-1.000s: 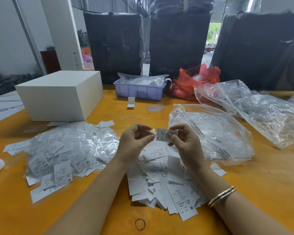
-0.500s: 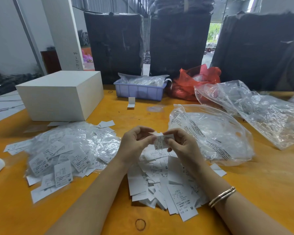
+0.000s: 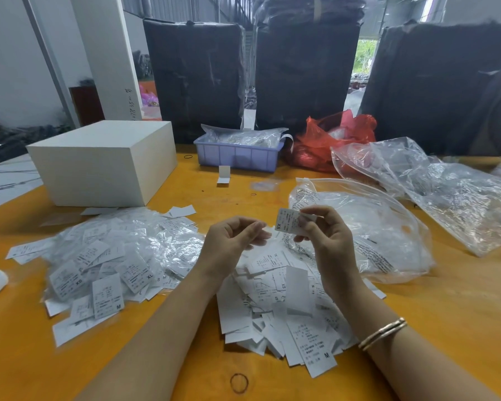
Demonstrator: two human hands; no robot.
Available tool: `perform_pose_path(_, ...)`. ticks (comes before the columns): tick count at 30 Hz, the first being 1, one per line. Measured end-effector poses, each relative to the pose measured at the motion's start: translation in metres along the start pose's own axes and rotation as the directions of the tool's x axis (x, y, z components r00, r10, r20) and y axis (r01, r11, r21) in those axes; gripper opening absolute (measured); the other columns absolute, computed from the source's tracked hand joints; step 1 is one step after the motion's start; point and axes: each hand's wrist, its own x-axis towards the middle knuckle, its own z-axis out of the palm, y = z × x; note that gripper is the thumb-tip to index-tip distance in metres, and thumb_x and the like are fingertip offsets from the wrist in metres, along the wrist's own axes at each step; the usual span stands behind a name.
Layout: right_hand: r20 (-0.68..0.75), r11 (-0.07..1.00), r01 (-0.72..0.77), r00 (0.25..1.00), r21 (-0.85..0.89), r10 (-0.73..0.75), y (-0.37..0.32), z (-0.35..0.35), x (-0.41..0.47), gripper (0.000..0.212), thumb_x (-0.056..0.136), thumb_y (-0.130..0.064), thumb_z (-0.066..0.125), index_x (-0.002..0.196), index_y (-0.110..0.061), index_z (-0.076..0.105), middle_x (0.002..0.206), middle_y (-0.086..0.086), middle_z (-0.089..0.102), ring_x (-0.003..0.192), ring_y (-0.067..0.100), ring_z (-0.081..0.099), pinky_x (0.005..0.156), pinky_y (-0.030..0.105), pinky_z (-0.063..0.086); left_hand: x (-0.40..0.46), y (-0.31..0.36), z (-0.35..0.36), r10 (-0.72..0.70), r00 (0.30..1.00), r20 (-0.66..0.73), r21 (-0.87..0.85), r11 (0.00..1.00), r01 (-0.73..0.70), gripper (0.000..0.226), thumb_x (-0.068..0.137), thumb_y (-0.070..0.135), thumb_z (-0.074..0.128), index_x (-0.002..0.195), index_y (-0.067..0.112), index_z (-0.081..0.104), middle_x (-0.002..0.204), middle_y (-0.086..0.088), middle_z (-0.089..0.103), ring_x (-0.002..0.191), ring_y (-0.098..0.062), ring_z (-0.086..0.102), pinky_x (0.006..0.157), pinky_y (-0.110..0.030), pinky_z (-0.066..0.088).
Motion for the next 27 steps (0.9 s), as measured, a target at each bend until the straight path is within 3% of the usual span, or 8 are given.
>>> perform_pose_path(9, 0.106, 0.997, 0.034, 0.994, -0.072, -0.026, 0.0011, 0.0008, -0.0027, 0.023, 0.088, 0.008, 0.052, 0.088, -0.013, 0.059, 0.080, 0.001, 0.063, 0.073, 0.007, 0.062, 0.061, 0.018, 0.050, -0.0003, -0.0009, -0.0002, -0.012, 1.000, 0.012, -0.013, 1.000, 0.012, 0.029, 0.073, 0.035, 0.065, 0.092, 0.014, 0.068, 0.080, -0.001, 0.074, 0.073, -0.013, 0.070, 0.064, -0.017, 0.052)
perform_pose_path(14, 0.109, 0.998, 0.012, 0.994, -0.056, -0.006, 0.0014, -0.0007, -0.0015, 0.020, 0.088, 0.008, 0.053, 0.088, -0.011, 0.060, 0.079, -0.002, 0.063, 0.073, 0.006, 0.062, 0.060, 0.018, 0.050, -0.0001, -0.0021, -0.0011, -0.008, 1.000, 0.016, -0.008, 1.000, 0.008, 0.024, 0.074, 0.033, 0.064, 0.091, 0.016, 0.068, 0.079, 0.000, 0.074, 0.073, -0.013, 0.070, 0.063, -0.017, 0.052)
perform_pose_path(19, 0.208, 0.981, -0.009, 0.977, -0.192, 0.049, 0.0048, 0.0000, -0.0030, 0.023, 0.088, 0.006, 0.056, 0.087, -0.016, 0.063, 0.074, -0.006, 0.066, 0.068, 0.004, 0.061, 0.057, 0.017, 0.049, 0.0009, -0.0037, -0.0007, -0.016, 1.000, 0.003, 0.018, 1.000, 0.016, 0.026, 0.071, 0.034, 0.067, 0.089, 0.016, 0.068, 0.075, 0.004, 0.073, 0.069, -0.007, 0.068, 0.061, -0.015, 0.050)
perform_pose_path(27, 0.222, 0.972, -0.024, 0.972, -0.232, 0.077, 0.0045, -0.0021, -0.0021, 0.025, 0.087, 0.007, 0.055, 0.086, -0.017, 0.065, 0.078, 0.002, 0.066, 0.066, 0.008, 0.060, 0.055, 0.019, 0.048, 0.0026, -0.0055, -0.0019, -0.037, 0.999, 0.009, 0.029, 0.999, 0.036, 0.011, 0.079, 0.021, 0.070, 0.090, 0.018, 0.066, 0.072, 0.008, 0.072, 0.063, -0.002, 0.063, 0.057, -0.013, 0.048)
